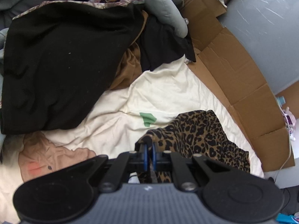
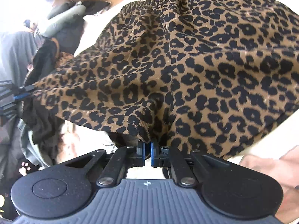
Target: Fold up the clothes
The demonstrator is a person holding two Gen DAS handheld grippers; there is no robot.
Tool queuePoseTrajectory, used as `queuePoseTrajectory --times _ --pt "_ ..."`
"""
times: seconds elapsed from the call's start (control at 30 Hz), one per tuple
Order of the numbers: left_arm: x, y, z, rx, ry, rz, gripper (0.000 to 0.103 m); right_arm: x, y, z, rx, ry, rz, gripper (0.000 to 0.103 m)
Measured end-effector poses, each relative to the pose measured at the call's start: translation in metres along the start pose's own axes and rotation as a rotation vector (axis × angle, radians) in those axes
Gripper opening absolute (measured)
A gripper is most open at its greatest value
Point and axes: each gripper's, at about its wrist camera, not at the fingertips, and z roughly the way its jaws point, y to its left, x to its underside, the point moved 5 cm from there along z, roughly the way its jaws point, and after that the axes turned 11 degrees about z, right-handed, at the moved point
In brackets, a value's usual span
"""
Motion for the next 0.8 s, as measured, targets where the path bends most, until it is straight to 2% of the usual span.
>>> queuePoseTrajectory --times 0.07,0.17,0.27,0.33,0.43,0.6,0.8 --pt "-0.002 0.007 0.011 -0.009 0.014 0.0 0.006 0.005 -0.001 0.005 -0.028 0.0 0.026 0.008" --pt "-0.004 0.02 0.03 -0.008 0.085 -0.034 0.006 0.01 0.004 0.017 -0.063 0.005 0.053 0.009" --pt "-0.013 0.02 0.043 -0.011 0.142 -0.007 0.006 0.015 0.011 0.023 -0.089 0.013 0.072 0.02" --pt "-0.017 0.019 0.05 -0.004 0.163 0.015 0.006 0.02 0.013 0.022 -0.111 0.012 0.095 0.033" --pt "-0.013 0.021 0.058 -0.011 0.165 0.069 0.006 0.027 0.013 0.021 -0.127 0.019 0.111 0.045" --pt "-0.005 0.038 0.067 0.043 0.119 0.016 0.006 0.03 0.003 0.028 -0.143 0.029 0.188 0.053" --pt "-0.011 0.051 0.083 0.112 0.066 -0.004 0.006 0.033 -0.021 0.063 -0.175 0.073 0.382 0.055"
